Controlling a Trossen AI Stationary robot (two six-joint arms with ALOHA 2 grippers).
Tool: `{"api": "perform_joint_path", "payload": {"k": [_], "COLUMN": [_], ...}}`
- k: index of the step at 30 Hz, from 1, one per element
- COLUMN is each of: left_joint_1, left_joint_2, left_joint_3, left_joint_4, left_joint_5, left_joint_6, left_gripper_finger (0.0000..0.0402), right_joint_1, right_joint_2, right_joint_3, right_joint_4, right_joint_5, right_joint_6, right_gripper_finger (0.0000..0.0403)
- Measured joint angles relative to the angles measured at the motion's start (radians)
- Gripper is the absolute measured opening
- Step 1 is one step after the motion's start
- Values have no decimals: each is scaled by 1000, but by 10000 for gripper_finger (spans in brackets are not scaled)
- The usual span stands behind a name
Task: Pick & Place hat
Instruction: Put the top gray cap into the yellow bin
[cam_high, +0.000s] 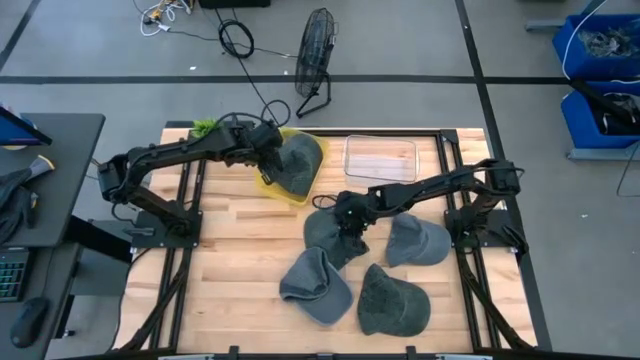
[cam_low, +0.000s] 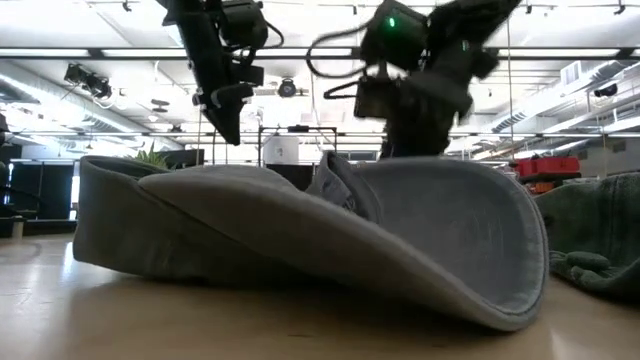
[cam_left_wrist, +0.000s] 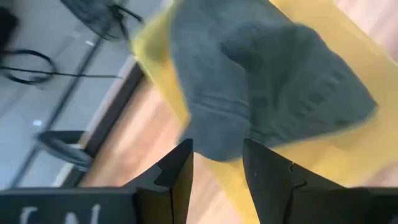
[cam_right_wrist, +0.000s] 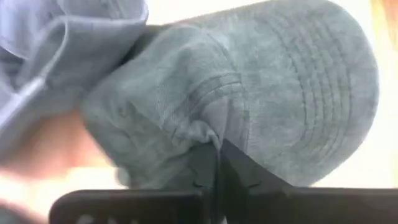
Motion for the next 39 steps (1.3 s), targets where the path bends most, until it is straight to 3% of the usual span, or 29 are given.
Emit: {"api": "perform_joint_path", "payload": {"k": [5, 11, 13, 21, 25, 28, 33, 36, 39], "left_joint_1": [0, 0, 0, -2, -2, -2, -2, -2, -2], "left_joint_2": [-46, -171, -218, -371, -418, -441, -444, -445, -445], "left_joint_3": [0, 0, 0, 0, 0, 0, 0, 0, 0], "left_joint_4": [-32, -55, -53, -60, -56, -52, -61, -61, -61], "left_joint_5": [-38, -41, -42, -41, -41, -41, -40, -40, -41], "left_joint_6": [-13, -43, -64, -71, -93, -101, -118, -118, -118], "left_gripper_finger": [125, 117, 117, 117, 117, 117, 117, 117, 117], "right_joint_1": [-6, 1, -12, -39, -35, -65, -115, -149, -184], "right_joint_2": [-55, -85, -85, -67, -18, 49, 195, 264, 327], "right_joint_3": [192, 414, 457, 461, 414, 382, 376, 376, 376], "right_joint_4": [-295, -371, -362, -262, 4, 242, 350, 346, 345], "right_joint_5": [15, 280, 316, 315, 526, 585, 732, 722, 646], "right_joint_6": [89, 22, 3, 53, 36, 19, 124, 239, 300], "right_gripper_finger": [9, 13, 11, 6, 5, 6, 6, 6, 6]}}
